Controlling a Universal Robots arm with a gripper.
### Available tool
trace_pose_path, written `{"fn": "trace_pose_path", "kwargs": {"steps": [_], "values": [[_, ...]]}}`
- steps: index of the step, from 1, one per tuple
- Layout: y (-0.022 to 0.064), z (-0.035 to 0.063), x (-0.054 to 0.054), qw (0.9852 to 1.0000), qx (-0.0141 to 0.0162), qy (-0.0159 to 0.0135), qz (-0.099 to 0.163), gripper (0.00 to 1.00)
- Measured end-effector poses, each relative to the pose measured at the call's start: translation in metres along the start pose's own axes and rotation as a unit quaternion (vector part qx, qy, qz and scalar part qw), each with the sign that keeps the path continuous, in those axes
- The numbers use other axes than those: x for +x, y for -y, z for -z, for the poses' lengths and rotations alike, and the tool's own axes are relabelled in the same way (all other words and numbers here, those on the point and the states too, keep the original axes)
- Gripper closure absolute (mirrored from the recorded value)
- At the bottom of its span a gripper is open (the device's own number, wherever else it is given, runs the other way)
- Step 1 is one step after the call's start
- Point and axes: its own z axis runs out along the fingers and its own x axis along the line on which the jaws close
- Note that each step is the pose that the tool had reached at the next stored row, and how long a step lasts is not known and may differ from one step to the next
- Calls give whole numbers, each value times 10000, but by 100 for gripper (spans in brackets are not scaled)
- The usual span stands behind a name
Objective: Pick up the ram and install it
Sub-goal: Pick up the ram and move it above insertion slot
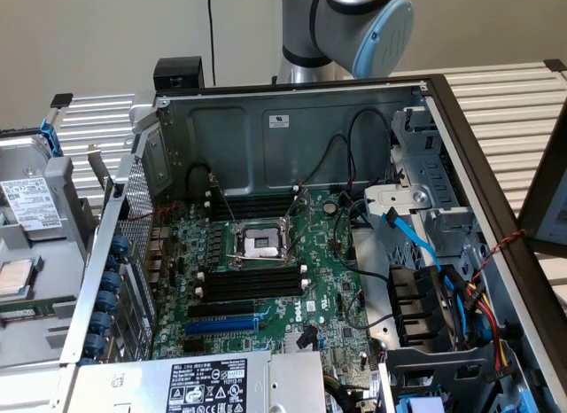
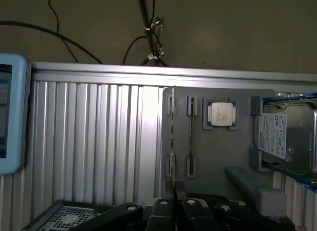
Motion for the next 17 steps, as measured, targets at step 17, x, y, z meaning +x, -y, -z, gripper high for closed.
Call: {"fn": "trace_pose_path", "kwargs": {"steps": [17], "values": [[229,122,30,10000,-1,5,-5,87]]}}
